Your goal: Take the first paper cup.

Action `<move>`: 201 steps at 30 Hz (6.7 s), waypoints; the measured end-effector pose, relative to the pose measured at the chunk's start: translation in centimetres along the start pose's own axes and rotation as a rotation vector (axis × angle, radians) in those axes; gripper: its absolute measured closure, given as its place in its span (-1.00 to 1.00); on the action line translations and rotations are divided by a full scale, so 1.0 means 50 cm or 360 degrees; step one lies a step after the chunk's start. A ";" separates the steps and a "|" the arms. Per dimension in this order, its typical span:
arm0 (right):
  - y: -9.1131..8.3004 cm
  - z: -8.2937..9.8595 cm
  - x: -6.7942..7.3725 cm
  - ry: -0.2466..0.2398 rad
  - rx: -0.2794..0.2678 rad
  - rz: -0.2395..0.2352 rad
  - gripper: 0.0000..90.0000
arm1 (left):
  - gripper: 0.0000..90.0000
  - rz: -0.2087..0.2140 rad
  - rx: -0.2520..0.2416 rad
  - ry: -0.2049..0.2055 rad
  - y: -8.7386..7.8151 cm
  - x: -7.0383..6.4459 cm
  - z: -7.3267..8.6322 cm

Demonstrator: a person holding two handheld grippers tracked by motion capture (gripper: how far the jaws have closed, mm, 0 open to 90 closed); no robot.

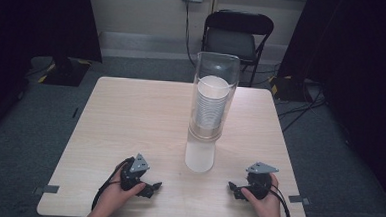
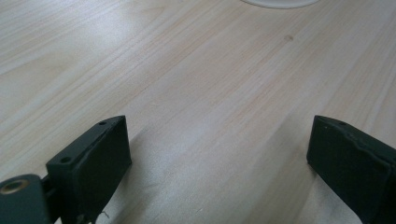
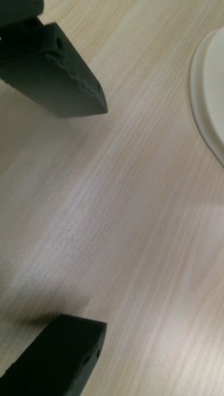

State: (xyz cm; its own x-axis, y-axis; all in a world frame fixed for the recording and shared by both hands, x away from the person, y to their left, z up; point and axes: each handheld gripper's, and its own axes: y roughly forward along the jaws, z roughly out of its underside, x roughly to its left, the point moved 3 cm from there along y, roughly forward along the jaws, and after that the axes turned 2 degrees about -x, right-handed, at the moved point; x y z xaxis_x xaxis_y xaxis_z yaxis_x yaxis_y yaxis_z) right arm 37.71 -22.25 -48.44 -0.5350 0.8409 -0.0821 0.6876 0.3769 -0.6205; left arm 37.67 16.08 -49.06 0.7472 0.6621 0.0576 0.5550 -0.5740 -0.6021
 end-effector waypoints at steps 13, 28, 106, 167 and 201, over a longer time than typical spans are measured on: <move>0.006 -0.025 0.020 -0.0037 -0.0093 -0.0026 -0.62 | -0.88 0.0000 0.0001 0.0001 0.000 0.000 0.000; 0.010 -0.188 0.104 -0.0048 -0.0461 -0.0187 -0.66 | -0.88 0.0000 -0.0001 -0.0002 0.000 0.000 0.000; 0.131 -0.165 0.111 -0.0134 -0.0424 -0.0310 -0.18 | -0.90 0.0005 0.0007 0.0008 0.001 0.000 0.000; 0.084 -0.106 0.183 -0.0742 -0.0309 -0.0541 -0.21 | -0.03 0.0308 -0.0329 -0.0490 -0.047 -0.041 -0.168; 0.077 -0.126 0.199 -0.0651 -0.0392 -0.0427 -0.53 | 0.96 0.0135 -0.0082 -0.0859 -0.081 0.035 -0.132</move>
State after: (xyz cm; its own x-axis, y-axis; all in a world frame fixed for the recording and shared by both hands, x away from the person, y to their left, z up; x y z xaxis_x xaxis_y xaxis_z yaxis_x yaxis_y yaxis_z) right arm 38.11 -9.98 -46.73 -0.8207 0.5019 -0.2732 0.5694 0.6785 -0.4642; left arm 39.13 16.35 -41.27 0.5039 0.7578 -0.4145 0.5283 -0.6501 -0.5462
